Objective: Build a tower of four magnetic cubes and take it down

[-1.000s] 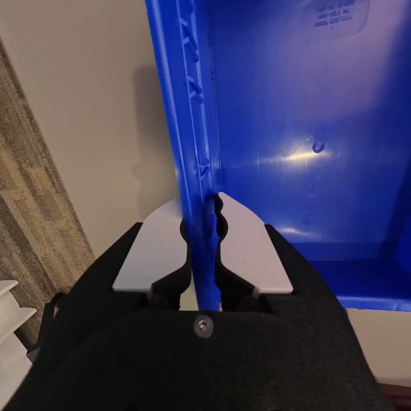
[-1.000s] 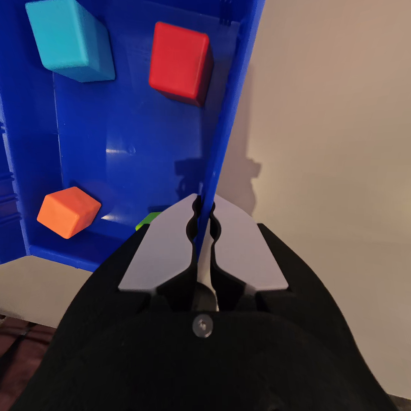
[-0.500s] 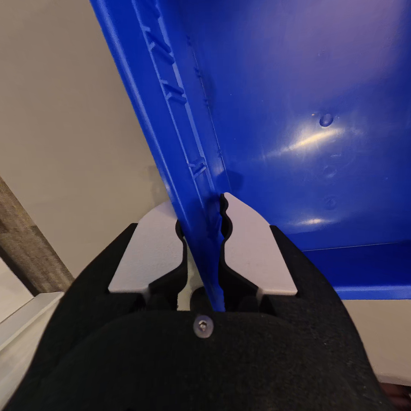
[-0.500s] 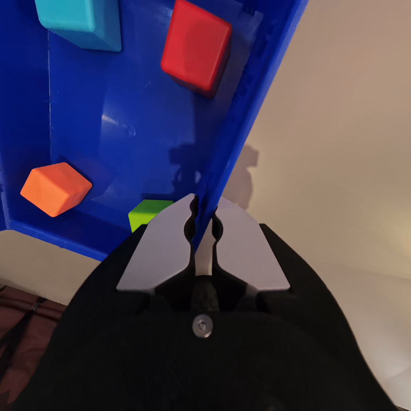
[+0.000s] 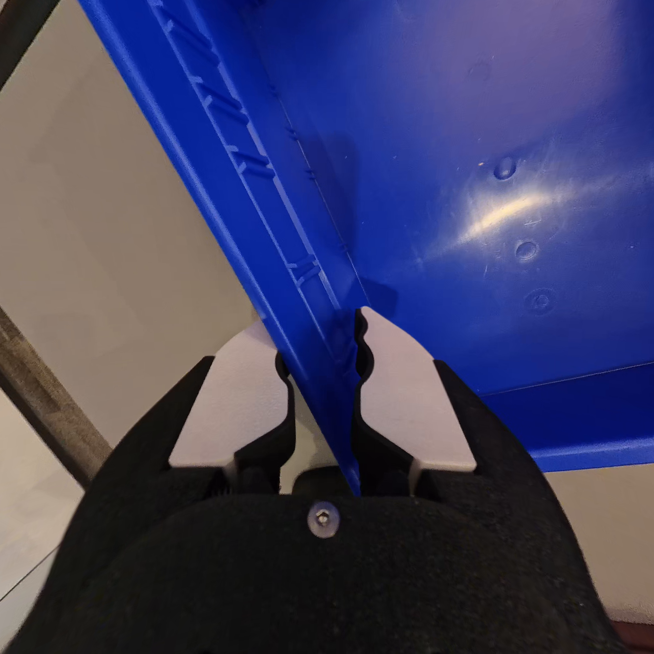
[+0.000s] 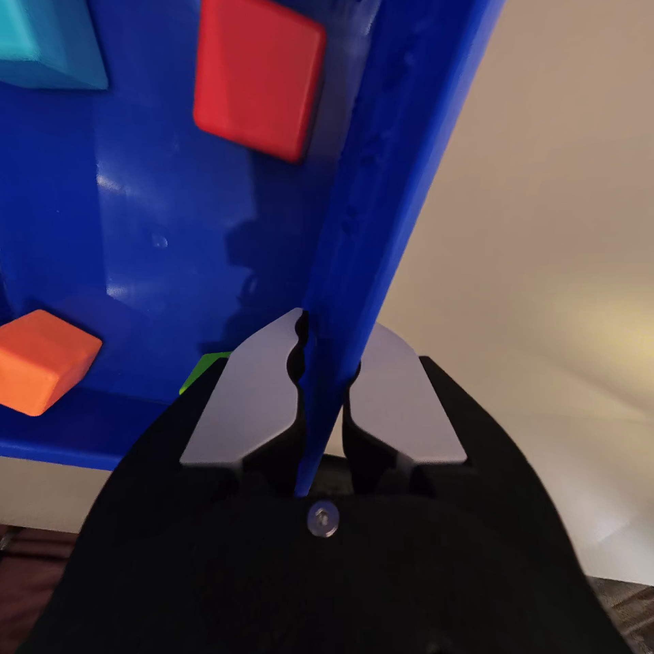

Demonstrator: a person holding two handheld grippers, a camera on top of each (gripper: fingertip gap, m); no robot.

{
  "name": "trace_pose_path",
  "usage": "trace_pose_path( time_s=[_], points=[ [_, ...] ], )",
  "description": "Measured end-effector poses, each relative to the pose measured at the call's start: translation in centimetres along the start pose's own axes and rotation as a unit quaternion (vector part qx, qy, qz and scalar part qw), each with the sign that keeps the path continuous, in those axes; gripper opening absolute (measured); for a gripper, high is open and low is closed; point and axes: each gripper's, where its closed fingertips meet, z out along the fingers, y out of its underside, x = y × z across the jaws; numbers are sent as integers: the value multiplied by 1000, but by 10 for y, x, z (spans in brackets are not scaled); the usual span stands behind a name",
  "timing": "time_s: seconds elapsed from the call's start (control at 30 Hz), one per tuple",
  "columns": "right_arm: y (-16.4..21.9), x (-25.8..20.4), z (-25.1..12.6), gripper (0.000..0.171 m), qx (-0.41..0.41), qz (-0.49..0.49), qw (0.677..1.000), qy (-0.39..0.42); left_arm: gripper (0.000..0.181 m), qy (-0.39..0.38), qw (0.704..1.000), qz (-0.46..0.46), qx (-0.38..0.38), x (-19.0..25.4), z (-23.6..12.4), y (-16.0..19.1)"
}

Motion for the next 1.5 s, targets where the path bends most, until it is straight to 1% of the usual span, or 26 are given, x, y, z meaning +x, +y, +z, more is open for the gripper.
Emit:
trace_pose_path(
  time_s=[0.1, 0.17, 0.2, 0.23, 0.33, 0.37, 0.43, 0.5, 0.57, 0.67, 0.77, 0.9, 1.03, 1.1, 1.17, 1.27, 1.4, 1.47, 1.5],
  points=[
    [3, 12, 0, 18, -2, 25, 1000, 2, 33, 21, 999, 7, 34, 10, 0, -15],
    [3, 13, 0, 10, 2, 46, 999, -29, 36, 50, 997, 15, 50, 17, -1, -20],
    [3, 12, 0, 8, 4, 59, 997, -51, 43, 74, 996, 17, 42, 20, -2, -18],
    [3, 11, 0, 8, 4, 70, 995, -69, 44, 104, 994, 11, 40, 24, -5, -17],
    [2, 13, 0, 7, 6, 83, 992, -97, 45, 172, 981, -29, 79, 24, -23, -26],
    [1, 15, 1, 7, 6, 81, 992, -100, 48, 186, 977, -33, 99, 22, -32, -28],
    [0, 17, 0, 7, 3, 76, 990, -118, 46, 197, 970, -25, 140, 14, -53, -32],
    [0, 21, 0, 8, 1, 71, 987, -143, 46, 193, 960, -25, 200, -1, -81, -37],
    [3, 31, 0, 7, -2, 72, 986, -147, 47, 170, 946, -40, 271, -24, -114, -39],
    [13, 47, -6, 8, -6, 76, 987, -144, 49, 126, 911, -77, 385, -68, -169, -31],
    [26, 63, -20, 8, -14, 75, 989, -127, 57, 88, 871, -128, 466, -109, -208, -8],
    [38, 73, -52, 8, -19, 73, 992, -106, 59, 84, 844, -156, 507, -138, -227, 22],
    [35, 69, -105, 8, -18, 61, 994, -91, 57, 100, 831, -163, 522, -151, -232, 35],
    [24, 60, -135, 8, -12, 46, 996, -78, 55, 94, 829, -168, 526, -157, -232, 39],
    [8, 42, -164, 8, -6, 26, 997, -68, 56, 86, 832, -170, 520, -161, -230, 43],
    [-23, -1, -194, 8, 0, -15, 998, -67, 56, 76, 841, -171, 508, -164, -225, 46],
    [-72, -84, -210, 8, 0, -83, 992, -92, 54, 44, 852, -193, 485, -176, -217, 58],
    [-97, -133, -208, 8, -3, -122, 987, -107, 50, -22, 857, -243, 454, -200, -210, 79],
    [-109, -159, -205, 8, -5, -141, 983, -115, 47, -54, 855, -261, 444, -212, -210, 90]
  ],
)
